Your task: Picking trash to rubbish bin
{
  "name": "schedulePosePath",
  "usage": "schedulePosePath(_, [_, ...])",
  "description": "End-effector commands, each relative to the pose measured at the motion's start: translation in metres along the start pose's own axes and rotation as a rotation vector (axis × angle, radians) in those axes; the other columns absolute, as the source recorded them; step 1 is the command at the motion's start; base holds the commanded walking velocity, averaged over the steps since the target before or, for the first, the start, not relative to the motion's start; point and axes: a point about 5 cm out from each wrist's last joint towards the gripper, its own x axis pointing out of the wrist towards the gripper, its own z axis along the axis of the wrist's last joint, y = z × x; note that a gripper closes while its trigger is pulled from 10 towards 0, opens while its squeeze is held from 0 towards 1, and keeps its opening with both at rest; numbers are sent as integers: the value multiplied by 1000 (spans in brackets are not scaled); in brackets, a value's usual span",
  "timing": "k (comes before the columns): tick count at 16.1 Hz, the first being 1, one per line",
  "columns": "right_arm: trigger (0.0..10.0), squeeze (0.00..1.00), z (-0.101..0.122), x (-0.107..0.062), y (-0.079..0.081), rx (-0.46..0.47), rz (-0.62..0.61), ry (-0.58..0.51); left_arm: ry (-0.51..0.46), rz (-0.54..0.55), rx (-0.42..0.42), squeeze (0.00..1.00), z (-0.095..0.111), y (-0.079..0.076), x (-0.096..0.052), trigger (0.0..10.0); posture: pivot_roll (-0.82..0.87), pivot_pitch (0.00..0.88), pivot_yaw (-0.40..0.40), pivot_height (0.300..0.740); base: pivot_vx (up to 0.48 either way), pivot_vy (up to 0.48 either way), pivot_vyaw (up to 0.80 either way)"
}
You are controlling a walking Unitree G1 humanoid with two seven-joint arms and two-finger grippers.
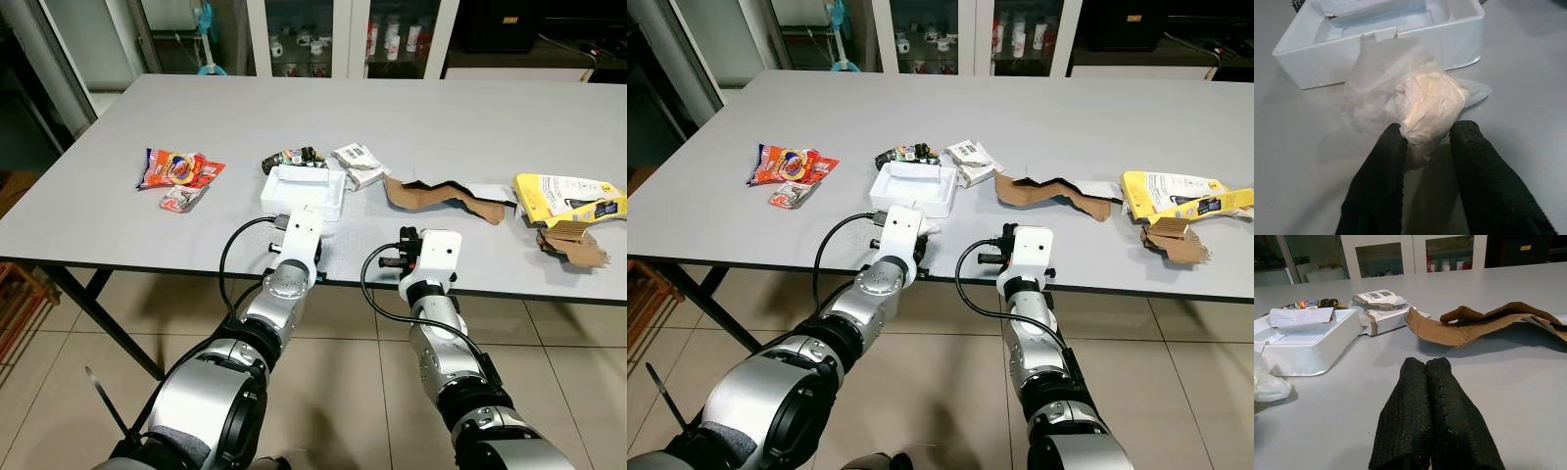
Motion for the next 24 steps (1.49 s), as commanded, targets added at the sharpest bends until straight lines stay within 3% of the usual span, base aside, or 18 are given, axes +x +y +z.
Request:
schedulePosePath(1, [10000,0,2,2,2,7,3,1,-6,-19,11,0,-2,-3,-1,0,-34,10,73,740,0,0,0])
schedulePosePath(13, [10000,0,0,1,4,10,5,6,-28,-5,40,0,-5,2,-2,0,-39,0,83,740,0,0,0])
schedulePosePath(18, [10000,0,0,1,5,9,8,7,-102,-3,32,0,4,2,-2,0,-43,0,87,740,0,0,0])
schedulePosePath(19, [10000,0,0,1,5,8,9,8,-141,44,2,0,11,7,-2,0,-43,0,87,740,0,0,0])
schedulePosePath(20, [10000,0,0,1,6,8,10,8,-173,83,-31,0,16,13,-1,10000,-44,0,87,740,0,0,0])
schedulePosePath(24, [10000,0,1,1,5,7,8,3,-314,147,32,0,28,26,-5,10000,-37,0,79,740,0,0,0])
